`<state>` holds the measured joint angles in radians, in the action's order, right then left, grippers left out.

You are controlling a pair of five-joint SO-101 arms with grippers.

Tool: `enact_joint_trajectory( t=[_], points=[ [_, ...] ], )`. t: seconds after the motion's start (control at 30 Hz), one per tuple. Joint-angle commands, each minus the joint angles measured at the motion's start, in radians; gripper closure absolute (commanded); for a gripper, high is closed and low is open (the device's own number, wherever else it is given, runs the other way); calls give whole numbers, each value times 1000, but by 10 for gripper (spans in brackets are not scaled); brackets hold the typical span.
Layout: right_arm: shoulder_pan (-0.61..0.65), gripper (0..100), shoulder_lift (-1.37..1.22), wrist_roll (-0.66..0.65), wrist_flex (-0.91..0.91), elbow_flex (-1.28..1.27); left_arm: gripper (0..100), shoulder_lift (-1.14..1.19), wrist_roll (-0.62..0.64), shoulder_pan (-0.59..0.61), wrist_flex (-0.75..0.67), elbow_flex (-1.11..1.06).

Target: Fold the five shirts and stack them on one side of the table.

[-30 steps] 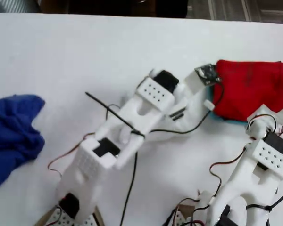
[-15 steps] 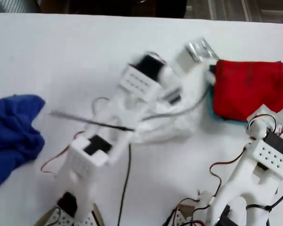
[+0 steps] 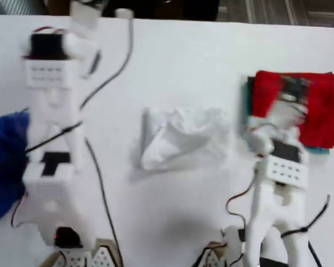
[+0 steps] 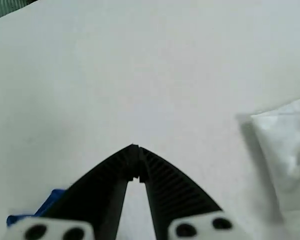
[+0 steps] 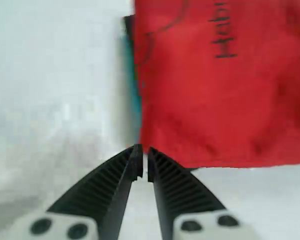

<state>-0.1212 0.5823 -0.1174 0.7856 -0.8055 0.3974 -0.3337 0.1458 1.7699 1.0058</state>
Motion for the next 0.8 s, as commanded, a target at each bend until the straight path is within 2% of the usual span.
enact_joint_trajectory(
  t=[0.0,0.13,0.3,0.43,0.53,0.77],
  points=[
    [208,976,-99,-32,191,258,974,-230,-21,78,15,-191],
    [377,976,-358,-35,403,617,974,-482,9,137,-64,-590],
    [512,976,-653,-37,561,985,975,-752,83,249,-399,-1233],
    [578,976,-862,-37,581,1183,975,-824,81,292,-701,-1641],
    [607,976,-1015,-38,588,1277,975,-809,84,290,-870,-1819],
    [604,976,-1187,-41,751,1444,975,-703,141,292,-1031,-1951]
  ],
)
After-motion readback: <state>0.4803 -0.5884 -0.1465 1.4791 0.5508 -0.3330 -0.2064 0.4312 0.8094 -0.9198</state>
